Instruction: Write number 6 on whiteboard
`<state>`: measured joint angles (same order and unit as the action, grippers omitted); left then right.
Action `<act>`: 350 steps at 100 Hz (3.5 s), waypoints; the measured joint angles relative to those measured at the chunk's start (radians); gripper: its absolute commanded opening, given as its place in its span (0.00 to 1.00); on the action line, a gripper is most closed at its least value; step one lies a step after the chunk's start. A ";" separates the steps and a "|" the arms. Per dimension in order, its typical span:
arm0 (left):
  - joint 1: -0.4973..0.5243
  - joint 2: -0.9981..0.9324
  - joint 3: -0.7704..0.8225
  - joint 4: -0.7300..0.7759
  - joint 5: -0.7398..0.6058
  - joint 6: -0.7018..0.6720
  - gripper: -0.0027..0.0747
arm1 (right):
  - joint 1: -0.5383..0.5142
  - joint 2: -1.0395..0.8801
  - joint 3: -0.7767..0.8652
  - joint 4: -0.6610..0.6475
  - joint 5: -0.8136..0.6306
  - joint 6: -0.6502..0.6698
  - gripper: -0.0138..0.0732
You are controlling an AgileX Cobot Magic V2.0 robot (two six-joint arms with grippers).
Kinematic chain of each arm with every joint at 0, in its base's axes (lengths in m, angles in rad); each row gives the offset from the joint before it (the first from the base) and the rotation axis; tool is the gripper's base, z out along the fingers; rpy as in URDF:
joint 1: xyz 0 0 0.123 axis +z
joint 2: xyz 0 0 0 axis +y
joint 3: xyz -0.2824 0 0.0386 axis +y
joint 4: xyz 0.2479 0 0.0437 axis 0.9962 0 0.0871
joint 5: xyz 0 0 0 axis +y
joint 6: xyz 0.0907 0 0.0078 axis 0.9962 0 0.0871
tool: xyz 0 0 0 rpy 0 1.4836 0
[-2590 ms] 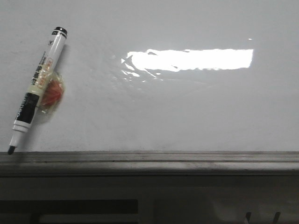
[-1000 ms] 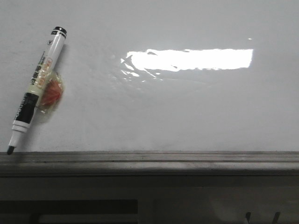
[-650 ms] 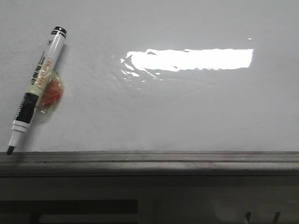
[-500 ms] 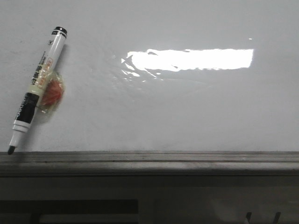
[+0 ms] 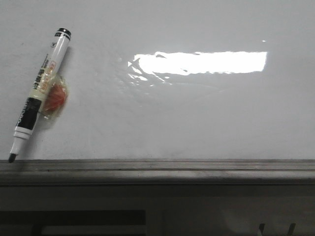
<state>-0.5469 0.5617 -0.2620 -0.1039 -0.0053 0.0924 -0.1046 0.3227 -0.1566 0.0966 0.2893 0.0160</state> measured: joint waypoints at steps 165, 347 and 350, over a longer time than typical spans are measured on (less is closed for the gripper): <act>-0.216 0.433 -0.092 -0.140 -0.070 0.000 0.01 | 0.232 0.000 -0.105 0.015 0.160 -0.035 0.09; -0.421 0.446 -0.200 0.483 0.000 0.013 0.50 | 1.056 0.791 -0.555 0.076 -0.186 -0.086 0.08; -0.421 0.446 -0.200 0.476 -0.002 0.011 0.58 | 1.056 0.791 -0.555 0.076 -0.184 -0.086 0.08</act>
<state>-0.9684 1.0075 -0.4618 0.3719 -0.0077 0.1033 0.9517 1.1138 -0.7118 0.1726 0.1050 -0.0700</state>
